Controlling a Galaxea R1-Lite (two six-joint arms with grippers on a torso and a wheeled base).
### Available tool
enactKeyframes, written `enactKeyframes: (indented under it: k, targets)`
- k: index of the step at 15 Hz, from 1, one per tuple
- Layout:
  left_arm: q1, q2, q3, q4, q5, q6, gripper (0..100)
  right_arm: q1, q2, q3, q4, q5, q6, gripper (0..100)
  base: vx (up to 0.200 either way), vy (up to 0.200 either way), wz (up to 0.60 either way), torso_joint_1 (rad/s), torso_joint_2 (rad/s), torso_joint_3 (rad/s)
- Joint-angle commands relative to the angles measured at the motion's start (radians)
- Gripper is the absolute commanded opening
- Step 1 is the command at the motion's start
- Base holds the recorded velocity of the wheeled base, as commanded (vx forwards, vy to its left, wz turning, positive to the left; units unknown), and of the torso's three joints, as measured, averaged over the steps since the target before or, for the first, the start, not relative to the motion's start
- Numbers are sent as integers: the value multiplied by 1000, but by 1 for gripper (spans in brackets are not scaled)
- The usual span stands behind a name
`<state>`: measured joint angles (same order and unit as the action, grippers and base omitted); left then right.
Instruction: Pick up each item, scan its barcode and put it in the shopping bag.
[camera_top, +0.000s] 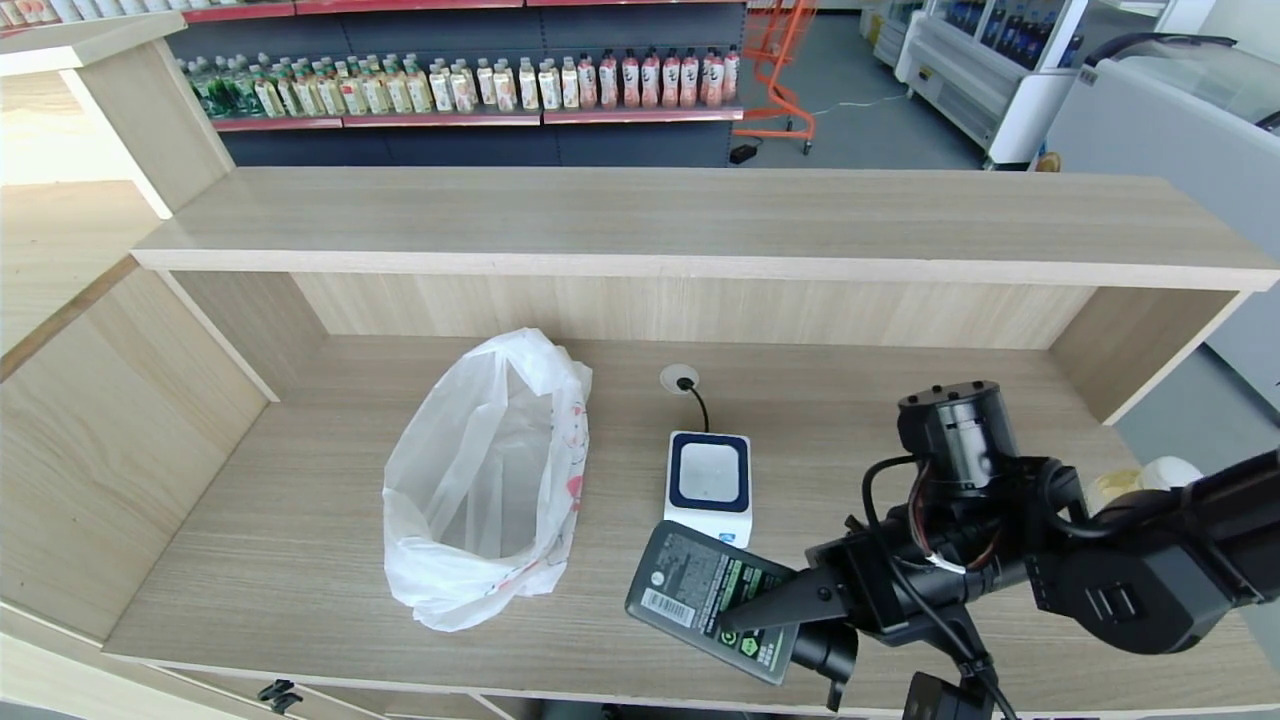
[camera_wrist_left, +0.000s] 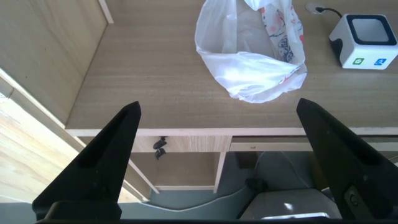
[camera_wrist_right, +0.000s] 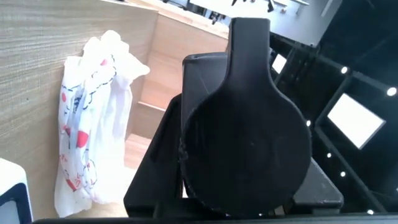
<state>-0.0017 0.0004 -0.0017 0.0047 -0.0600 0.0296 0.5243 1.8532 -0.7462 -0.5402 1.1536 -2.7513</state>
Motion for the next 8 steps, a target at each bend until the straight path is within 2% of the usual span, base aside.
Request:
enactKeyframes:
  k: [1, 8]
  targets:
    - [0, 1, 0, 0, 0, 0, 100, 30, 73, -58, 0, 0, 4, 0, 0, 0, 0, 0, 0, 0]
    - [0, 1, 2, 0, 0, 1, 100, 25, 144, -128, 0, 0, 5, 0, 0, 0, 0, 0, 0, 0]
